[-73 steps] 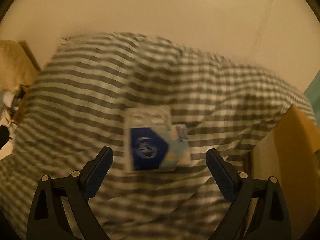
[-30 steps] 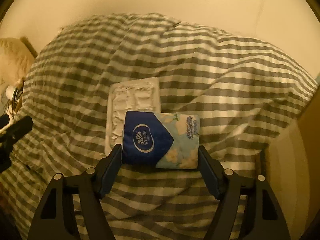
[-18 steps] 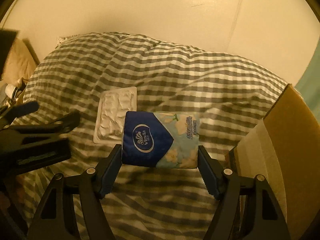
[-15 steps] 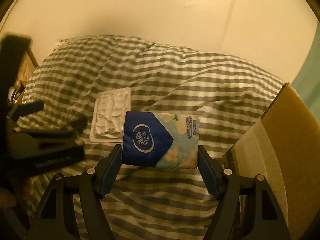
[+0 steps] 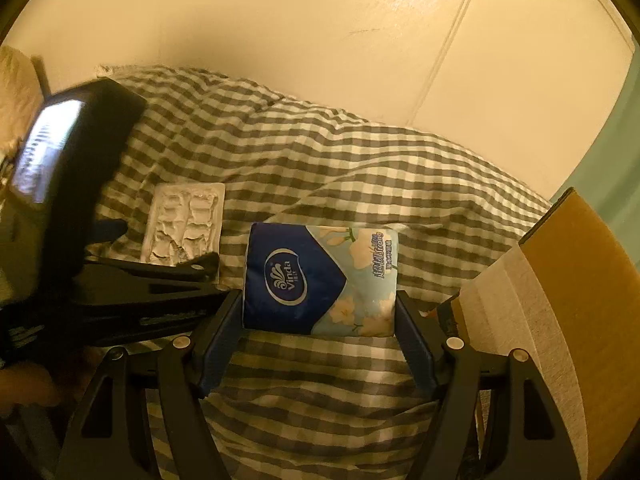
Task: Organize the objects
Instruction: 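Grasp the silver blister pack with the left tool while the right holds the tissues, then carry blister pack and tissue pack over the cardboard box and release both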
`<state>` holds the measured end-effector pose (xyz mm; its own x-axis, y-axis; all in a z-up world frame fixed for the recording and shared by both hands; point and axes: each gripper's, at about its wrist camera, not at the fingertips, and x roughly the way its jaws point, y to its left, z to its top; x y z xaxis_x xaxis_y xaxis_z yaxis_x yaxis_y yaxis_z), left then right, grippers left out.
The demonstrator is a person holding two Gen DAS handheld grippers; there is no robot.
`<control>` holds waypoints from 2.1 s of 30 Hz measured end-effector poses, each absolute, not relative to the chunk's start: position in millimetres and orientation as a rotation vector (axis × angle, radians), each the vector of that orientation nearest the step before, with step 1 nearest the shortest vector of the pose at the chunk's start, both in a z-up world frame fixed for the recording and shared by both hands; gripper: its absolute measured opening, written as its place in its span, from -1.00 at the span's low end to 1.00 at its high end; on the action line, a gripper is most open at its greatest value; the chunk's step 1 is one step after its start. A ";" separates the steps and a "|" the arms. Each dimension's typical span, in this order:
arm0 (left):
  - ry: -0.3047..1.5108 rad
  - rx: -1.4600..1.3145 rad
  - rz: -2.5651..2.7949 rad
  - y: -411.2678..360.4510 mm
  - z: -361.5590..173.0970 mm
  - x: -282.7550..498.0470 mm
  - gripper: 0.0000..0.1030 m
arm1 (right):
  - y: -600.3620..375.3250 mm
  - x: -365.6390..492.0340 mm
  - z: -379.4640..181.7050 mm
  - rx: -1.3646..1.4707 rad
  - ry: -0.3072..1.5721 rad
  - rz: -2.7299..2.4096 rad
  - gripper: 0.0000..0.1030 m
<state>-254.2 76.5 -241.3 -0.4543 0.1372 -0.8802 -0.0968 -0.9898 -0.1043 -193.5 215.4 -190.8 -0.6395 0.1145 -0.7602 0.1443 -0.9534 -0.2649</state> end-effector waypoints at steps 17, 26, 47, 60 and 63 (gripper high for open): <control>-0.124 -1.383 2.517 13.9 -190.1 -195.3 -0.80 | 213.6 -167.0 -184.1 1.392 0.090 -2.634 0.41; -0.049 -1.290 2.574 4.9 -130.7 -122.4 -0.86 | 201.8 -120.9 -136.4 1.336 0.053 -2.668 0.41; -0.029 -0.911 2.534 160.3 41.3 -55.9 -0.86 | 342.4 -68.9 57.3 1.066 0.206 -2.894 0.41; 0.079 -1.093 2.438 268.6 -31.3 -100.4 -0.86 | 453.5 -106.7 -48.4 1.394 -0.095 -2.807 0.46; 0.100 -1.146 2.410 281.4 -42.6 -99.7 -0.81 | 460.2 -106.5 -52.4 1.387 -0.112 -2.818 0.63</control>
